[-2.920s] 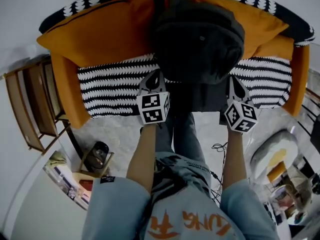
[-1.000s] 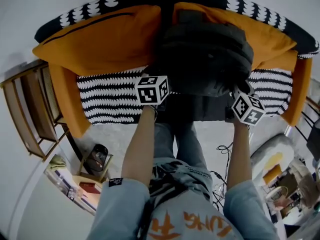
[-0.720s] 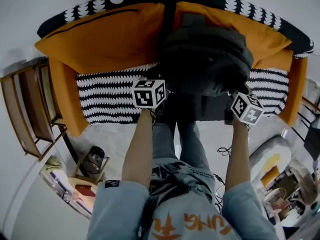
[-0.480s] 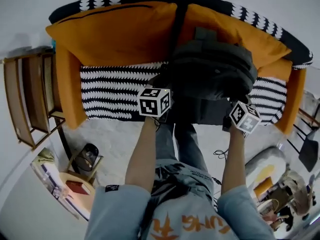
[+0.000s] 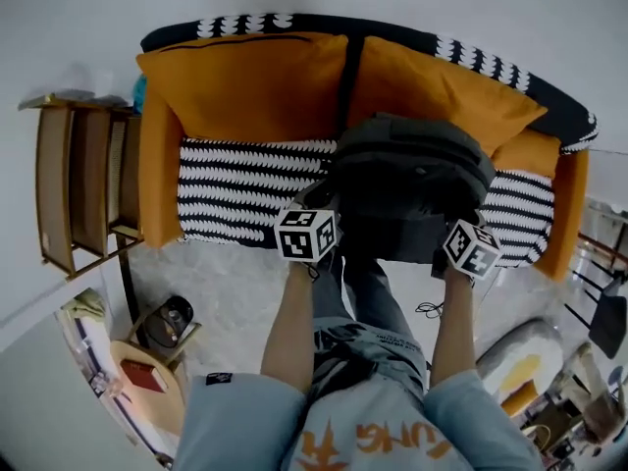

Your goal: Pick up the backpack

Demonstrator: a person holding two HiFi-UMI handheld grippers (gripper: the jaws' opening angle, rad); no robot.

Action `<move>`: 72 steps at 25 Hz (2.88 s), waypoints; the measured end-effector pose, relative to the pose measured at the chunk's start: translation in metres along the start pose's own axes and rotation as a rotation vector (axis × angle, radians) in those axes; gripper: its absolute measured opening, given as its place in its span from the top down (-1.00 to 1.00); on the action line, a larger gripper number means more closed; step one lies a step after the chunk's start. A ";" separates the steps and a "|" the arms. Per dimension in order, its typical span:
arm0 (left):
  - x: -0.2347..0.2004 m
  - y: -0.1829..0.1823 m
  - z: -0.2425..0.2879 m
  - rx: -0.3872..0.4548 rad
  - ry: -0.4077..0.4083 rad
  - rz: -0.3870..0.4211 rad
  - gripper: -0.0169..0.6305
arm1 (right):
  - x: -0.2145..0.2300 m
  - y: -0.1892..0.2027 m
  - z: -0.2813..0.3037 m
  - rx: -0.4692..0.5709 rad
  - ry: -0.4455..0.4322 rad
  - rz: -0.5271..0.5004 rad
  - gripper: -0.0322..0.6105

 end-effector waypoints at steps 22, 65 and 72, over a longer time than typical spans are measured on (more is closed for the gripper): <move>0.105 -0.069 -0.110 0.338 -0.057 0.070 0.66 | -0.011 -0.106 -0.113 0.301 -0.145 -0.040 0.73; 0.141 -0.300 -0.195 0.788 -0.059 0.470 0.72 | -0.124 -0.310 -0.206 0.858 -0.213 -0.217 0.76; 0.142 -0.305 -0.191 0.805 -0.058 0.475 0.72 | -0.124 -0.314 -0.206 0.871 -0.203 -0.233 0.76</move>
Point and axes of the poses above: the fingertips, and each gripper's own axes: z forward along the fingers, x to its right, y out of its underside, the point moved 9 cm from there along -z, backward along the fingers, and after that the axes turned 7 degrees about x, right-handed, at the moved point
